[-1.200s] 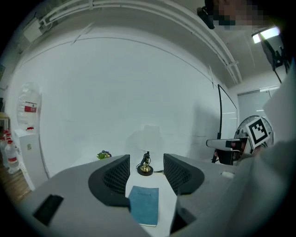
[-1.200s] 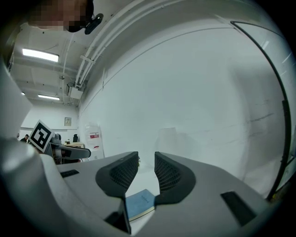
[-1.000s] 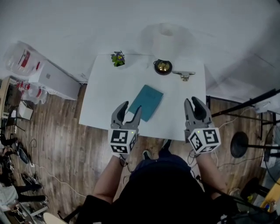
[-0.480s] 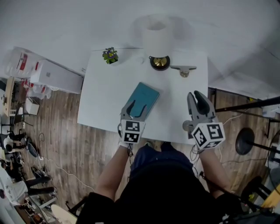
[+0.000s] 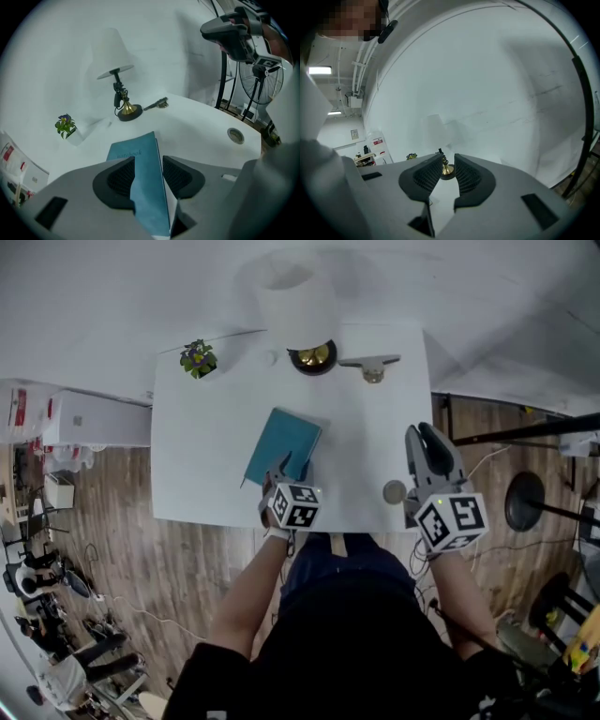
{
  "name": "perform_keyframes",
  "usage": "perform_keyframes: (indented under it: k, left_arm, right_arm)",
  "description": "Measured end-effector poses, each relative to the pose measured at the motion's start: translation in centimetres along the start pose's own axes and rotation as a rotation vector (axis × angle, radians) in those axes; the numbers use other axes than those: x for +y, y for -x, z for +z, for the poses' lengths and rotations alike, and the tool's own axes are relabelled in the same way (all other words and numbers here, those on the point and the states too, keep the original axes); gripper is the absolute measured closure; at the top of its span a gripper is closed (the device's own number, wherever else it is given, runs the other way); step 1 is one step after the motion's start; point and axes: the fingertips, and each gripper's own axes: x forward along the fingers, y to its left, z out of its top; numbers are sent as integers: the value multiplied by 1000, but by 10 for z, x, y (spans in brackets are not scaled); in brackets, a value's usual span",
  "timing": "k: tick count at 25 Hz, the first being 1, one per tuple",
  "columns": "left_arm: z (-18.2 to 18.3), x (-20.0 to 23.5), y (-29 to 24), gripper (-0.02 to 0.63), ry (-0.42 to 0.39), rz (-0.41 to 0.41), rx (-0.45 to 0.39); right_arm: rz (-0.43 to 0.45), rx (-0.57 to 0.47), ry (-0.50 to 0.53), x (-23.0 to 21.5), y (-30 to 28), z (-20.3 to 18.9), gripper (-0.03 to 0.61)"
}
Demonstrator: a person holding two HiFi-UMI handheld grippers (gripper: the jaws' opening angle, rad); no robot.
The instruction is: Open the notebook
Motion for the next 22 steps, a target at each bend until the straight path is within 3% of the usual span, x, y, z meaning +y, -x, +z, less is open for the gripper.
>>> perform_keyframes:
  k: [12,22]
  left_arm:
    - [-23,-15,-34,465,-180,68,84]
    - [-23,-17,-42,480,-190,85,99]
  right_arm:
    - [-78,30,-41,-16,13,-31,508]
    - [-75,39,-54,-22,13,-38,514]
